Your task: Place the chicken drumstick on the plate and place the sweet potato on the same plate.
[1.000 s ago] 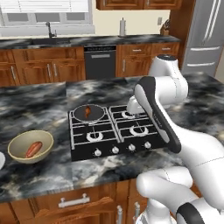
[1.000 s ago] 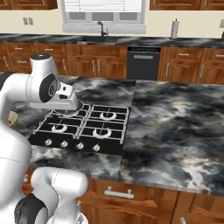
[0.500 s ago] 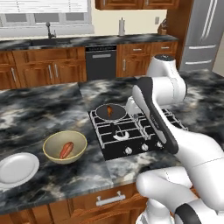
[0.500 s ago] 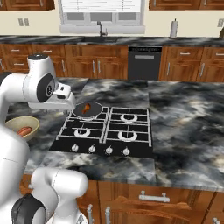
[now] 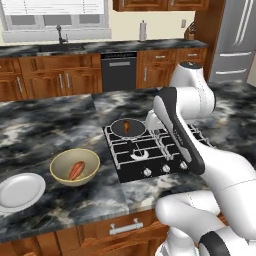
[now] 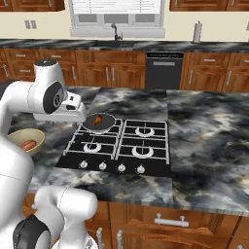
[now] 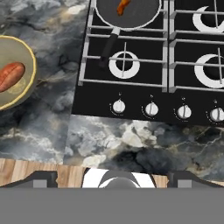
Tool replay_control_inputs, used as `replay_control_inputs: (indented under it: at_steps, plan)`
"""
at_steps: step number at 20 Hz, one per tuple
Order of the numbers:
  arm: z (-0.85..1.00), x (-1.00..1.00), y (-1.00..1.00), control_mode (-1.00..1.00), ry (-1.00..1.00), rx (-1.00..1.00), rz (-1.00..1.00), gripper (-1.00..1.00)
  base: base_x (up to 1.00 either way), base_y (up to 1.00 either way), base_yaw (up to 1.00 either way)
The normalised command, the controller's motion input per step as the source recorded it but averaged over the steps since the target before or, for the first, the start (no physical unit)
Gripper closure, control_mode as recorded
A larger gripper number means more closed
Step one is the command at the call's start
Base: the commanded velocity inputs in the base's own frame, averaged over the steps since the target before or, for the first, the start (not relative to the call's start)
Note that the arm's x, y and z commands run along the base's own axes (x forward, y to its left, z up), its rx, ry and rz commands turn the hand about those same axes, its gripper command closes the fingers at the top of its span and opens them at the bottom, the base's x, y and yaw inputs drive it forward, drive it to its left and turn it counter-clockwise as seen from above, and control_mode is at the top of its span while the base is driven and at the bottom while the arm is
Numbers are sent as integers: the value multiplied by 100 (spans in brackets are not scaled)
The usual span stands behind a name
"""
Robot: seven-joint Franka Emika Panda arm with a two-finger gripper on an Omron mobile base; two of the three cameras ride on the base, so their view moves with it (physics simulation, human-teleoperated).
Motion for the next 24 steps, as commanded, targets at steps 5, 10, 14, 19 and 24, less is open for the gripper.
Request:
replay_control_inputs:
  at_steps: [5, 10, 14, 19, 24]
  plan:
    - [5, 60, 13, -100, 8, -1, -1, -100, 40, 8, 0]
    - [3, 100, 1, -100, 13, -1, 0, -100, 0, 0, 0]
    - [0, 100, 1, -100, 15, -3, 0, -100, 0, 0, 0]
    - [-21, 79, 0, -100, -4, -1, 1, -100, 0, 0, 0]
    - [-83, 67, 8, -100, -1, 0, -4, -100, 0, 0, 0]
